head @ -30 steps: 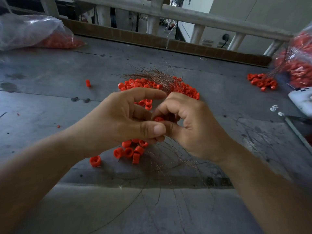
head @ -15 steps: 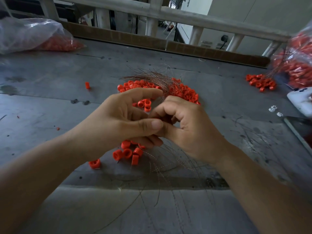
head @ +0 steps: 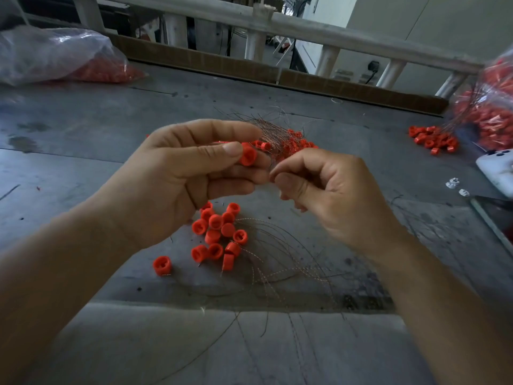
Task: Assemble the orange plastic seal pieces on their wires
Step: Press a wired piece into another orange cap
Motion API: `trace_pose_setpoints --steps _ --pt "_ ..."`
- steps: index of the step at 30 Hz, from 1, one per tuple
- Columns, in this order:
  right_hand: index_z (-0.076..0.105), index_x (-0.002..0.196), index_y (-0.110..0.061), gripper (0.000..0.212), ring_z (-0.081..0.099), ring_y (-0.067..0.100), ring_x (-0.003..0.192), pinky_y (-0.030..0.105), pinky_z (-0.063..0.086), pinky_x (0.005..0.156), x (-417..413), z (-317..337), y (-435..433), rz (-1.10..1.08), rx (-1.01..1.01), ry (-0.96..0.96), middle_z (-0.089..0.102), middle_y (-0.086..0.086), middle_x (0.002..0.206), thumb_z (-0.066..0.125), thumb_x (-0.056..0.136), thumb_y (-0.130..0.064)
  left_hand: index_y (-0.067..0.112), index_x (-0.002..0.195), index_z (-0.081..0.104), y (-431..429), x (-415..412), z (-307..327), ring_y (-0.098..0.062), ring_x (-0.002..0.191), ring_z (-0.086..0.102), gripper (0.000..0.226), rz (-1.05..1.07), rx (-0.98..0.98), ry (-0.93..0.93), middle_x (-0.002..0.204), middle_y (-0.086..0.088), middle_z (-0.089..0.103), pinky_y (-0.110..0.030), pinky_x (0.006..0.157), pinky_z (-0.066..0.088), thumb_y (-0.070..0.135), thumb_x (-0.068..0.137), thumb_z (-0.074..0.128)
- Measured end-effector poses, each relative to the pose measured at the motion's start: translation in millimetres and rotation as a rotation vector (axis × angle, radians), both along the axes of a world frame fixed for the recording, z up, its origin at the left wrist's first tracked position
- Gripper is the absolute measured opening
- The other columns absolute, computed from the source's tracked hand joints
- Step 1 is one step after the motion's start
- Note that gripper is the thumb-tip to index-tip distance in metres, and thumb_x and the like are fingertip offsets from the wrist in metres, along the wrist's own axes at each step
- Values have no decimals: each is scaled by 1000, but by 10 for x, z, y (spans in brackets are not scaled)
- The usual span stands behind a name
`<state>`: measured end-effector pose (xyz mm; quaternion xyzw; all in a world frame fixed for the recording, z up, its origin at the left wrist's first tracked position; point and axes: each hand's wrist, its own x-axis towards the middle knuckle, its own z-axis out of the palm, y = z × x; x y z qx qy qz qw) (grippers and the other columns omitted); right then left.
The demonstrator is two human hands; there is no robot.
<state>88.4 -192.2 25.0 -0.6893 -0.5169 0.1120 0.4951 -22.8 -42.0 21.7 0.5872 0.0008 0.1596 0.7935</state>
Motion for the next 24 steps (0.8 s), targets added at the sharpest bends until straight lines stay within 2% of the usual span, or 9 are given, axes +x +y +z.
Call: trace_pose_setpoints --steps 5,10,14,18,19,20,21,23,24 --pt "64 75 -23 14 54 -5 58 6 38 54 31 11 -37 -62 -19 -146 57 -17 59 65 82 -10 12 62 71 11 -9 6 -10 56 64 14 87 172 33 64 -4 68 -15 51 51 20 50 70" --pt "68 77 -13 6 54 -6 64 6 39 58 54 0 -47 -93 -103 -244 58 -15 69 66 81 -10 18 64 71 120 5 -11 -14 55 65 21 252 397 112 60 -5 67 -18 51 52 24 44 72" --pt "70 78 -13 3 52 -4 69 6 39 61 59 -59 -19 -93 -194 -274 55 -15 69 68 80 -14 25 69 70 176 15 -58 -7 52 61 24 237 679 239 63 -3 68 -15 52 50 3 60 72" --pt "71 80 -14 5 52 0 67 7 40 64 41 -147 33 -55 -325 -292 53 -15 70 68 81 -17 32 66 70 187 -1 -146 -12 57 61 14 163 824 360 64 1 69 -31 63 49 19 62 74" --pt "71 81 -14 5 51 -1 68 7 39 64 42 -164 44 -50 -356 -304 53 -15 70 68 81 -18 31 66 70 205 0 -131 -16 61 62 59 175 893 371 64 0 69 -35 67 50 -19 57 41" --pt "71 83 -15 6 51 -1 69 7 39 65 45 -177 52 -45 -385 -317 53 -16 71 67 81 -20 30 67 70 177 -13 -111 -18 63 62 67 101 914 384 65 0 68 -37 69 51 66 18 42" --pt "71 84 -16 7 51 -1 69 9 40 66 44 -183 54 -38 -413 -324 53 -17 71 67 82 -21 29 68 70 155 31 -126 -18 64 61 25 152 861 404 66 1 68 -36 68 50 48 52 73" --pt "71 85 -17 10 52 -2 69 10 41 65 46 -181 49 -18 -459 -319 53 -18 70 66 82 -25 29 67 69 188 60 -151 -10 61 59 44 218 925 401 68 5 67 -27 63 45 64 44 58" --pt "71 85 -17 13 53 -1 70 10 41 64 49 -175 44 -10 -472 -316 54 -17 70 65 83 -28 28 64 68 196 81 -198 -4 61 58 42 290 952 375 69 8 66 -21 60 43 64 46 56"
